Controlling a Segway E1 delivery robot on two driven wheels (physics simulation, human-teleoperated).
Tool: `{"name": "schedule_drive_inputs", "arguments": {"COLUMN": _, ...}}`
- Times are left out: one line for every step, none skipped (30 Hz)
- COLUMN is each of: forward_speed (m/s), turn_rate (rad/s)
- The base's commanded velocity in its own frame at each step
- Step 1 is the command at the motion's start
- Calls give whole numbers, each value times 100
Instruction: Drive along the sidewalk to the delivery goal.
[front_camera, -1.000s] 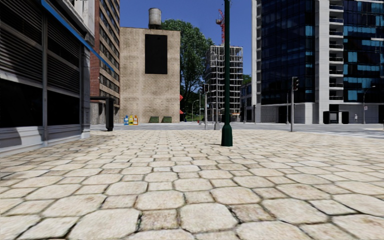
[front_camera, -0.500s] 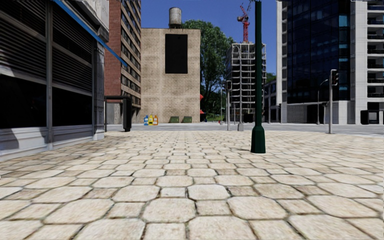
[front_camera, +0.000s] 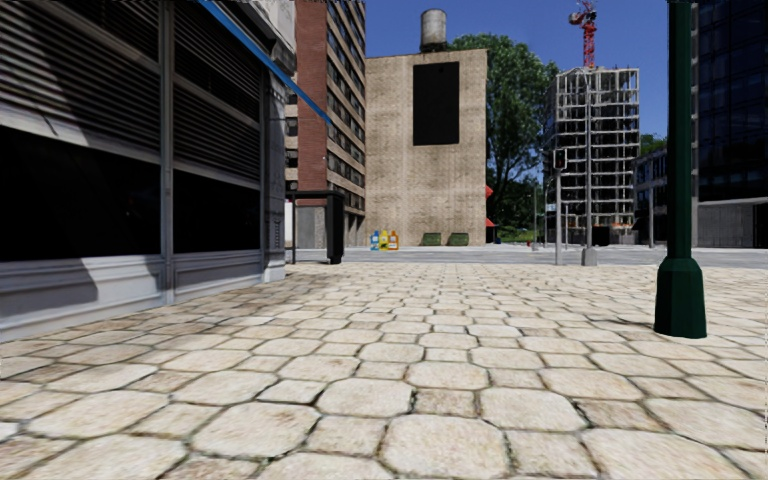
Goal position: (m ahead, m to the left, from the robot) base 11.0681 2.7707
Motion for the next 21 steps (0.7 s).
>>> {"name": "schedule_drive_inputs", "arguments": {"forward_speed": 199, "turn_rate": 0}}
{"name": "schedule_drive_inputs", "arguments": {"forward_speed": 199, "turn_rate": 0}}
{"name": "schedule_drive_inputs", "arguments": {"forward_speed": 199, "turn_rate": 0}}
{"name": "schedule_drive_inputs", "arguments": {"forward_speed": 199, "turn_rate": 0}}
{"name": "schedule_drive_inputs", "arguments": {"forward_speed": 199, "turn_rate": 0}}
{"name": "schedule_drive_inputs", "arguments": {"forward_speed": 199, "turn_rate": 0}}
{"name": "schedule_drive_inputs", "arguments": {"forward_speed": 199, "turn_rate": 0}}
{"name": "schedule_drive_inputs", "arguments": {"forward_speed": 199, "turn_rate": 0}}
{"name": "schedule_drive_inputs", "arguments": {"forward_speed": 199, "turn_rate": 0}}
{"name": "schedule_drive_inputs", "arguments": {"forward_speed": 199, "turn_rate": 0}}
{"name": "schedule_drive_inputs", "arguments": {"forward_speed": 199, "turn_rate": 0}}
{"name": "schedule_drive_inputs", "arguments": {"forward_speed": 199, "turn_rate": 0}}
{"name": "schedule_drive_inputs", "arguments": {"forward_speed": 199, "turn_rate": 0}}
{"name": "schedule_drive_inputs", "arguments": {"forward_speed": 199, "turn_rate": 0}}
{"name": "schedule_drive_inputs", "arguments": {"forward_speed": 199, "turn_rate": 0}}
{"name": "schedule_drive_inputs", "arguments": {"forward_speed": 199, "turn_rate": 0}}
{"name": "schedule_drive_inputs", "arguments": {"forward_speed": 199, "turn_rate": 0}}
{"name": "schedule_drive_inputs", "arguments": {"forward_speed": 200, "turn_rate": 1}}
{"name": "schedule_drive_inputs", "arguments": {"forward_speed": 200, "turn_rate": 1}}
{"name": "schedule_drive_inputs", "arguments": {"forward_speed": 200, "turn_rate": 16}}
{"name": "schedule_drive_inputs", "arguments": {"forward_speed": 200, "turn_rate": 21}}
